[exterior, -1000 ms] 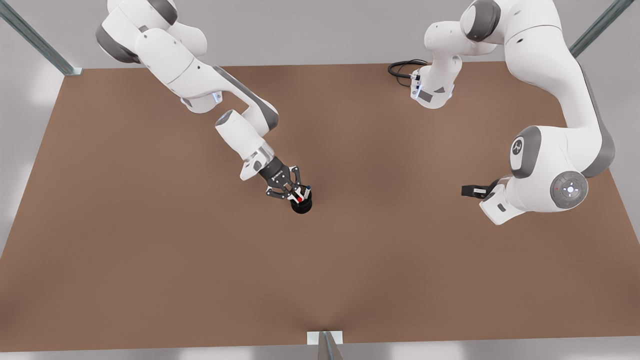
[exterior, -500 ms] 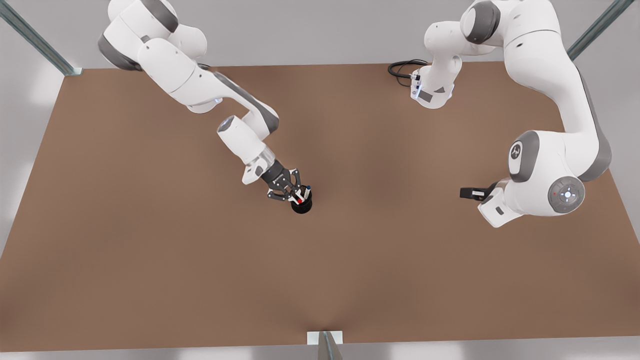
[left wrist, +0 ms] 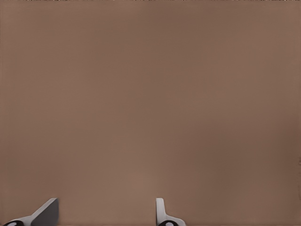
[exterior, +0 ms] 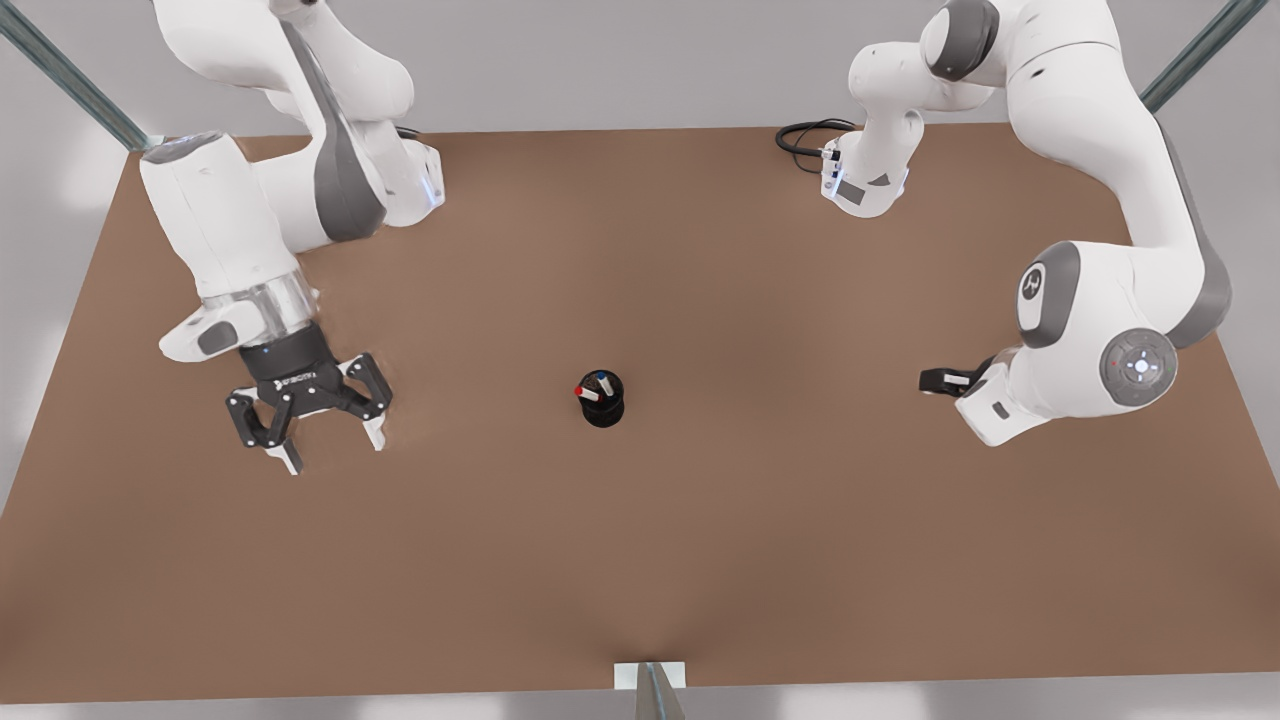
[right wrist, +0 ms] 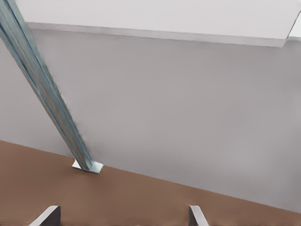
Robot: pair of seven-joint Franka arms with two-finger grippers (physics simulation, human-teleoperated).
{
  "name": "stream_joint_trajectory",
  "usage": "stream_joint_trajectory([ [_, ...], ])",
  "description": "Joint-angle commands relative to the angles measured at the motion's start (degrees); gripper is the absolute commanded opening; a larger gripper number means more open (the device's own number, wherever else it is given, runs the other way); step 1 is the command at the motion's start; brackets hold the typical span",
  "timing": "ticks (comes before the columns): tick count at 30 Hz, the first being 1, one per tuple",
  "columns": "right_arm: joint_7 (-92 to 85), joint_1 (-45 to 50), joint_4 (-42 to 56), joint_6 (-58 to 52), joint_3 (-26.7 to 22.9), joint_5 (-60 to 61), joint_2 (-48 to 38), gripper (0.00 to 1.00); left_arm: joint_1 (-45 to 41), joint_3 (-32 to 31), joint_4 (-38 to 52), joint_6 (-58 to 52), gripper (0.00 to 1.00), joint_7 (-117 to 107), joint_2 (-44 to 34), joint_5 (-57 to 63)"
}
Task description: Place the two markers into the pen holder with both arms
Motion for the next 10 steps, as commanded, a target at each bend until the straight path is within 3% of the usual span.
stream_joint_trajectory([
  [1, 8.7, 3.8, 4.2, -43.9, -7.2, -2.4, 0.9, 1.0, 0.0, 0.0, 0.3, -0.1, 1.0, 0.3, -0.1, 0.1],
  [4, -5.0, 7.2, 5.6, -43.9, -22.5, 6.3, 1.3, 1.0, 0.0, 0.1, 0.6, 0.2, 1.0, 0.3, 0.0, 0.2],
  [5, -3.6, 9.0, 5.5, -48.3, -23.5, 6.9, 1.2, 1.0, 0.0, 0.1, 0.6, 0.1, 1.0, 0.2, 0.0, 0.1],
  [7, -2.8, 6.5, -3.2, -40.7, -18.2, 3.8, -2.7, 1.0, -0.1, 0.1, 0.6, 0.1, 1.0, 0.2, 0.0, 0.1],
  [10, 4.3, 7.9, -0.7, -40.7, -16.3, 4.1, 0.2, 1.0, -0.1, 0.1, 0.6, 0.2, 1.0, 0.2, 0.2, 0.1],
])
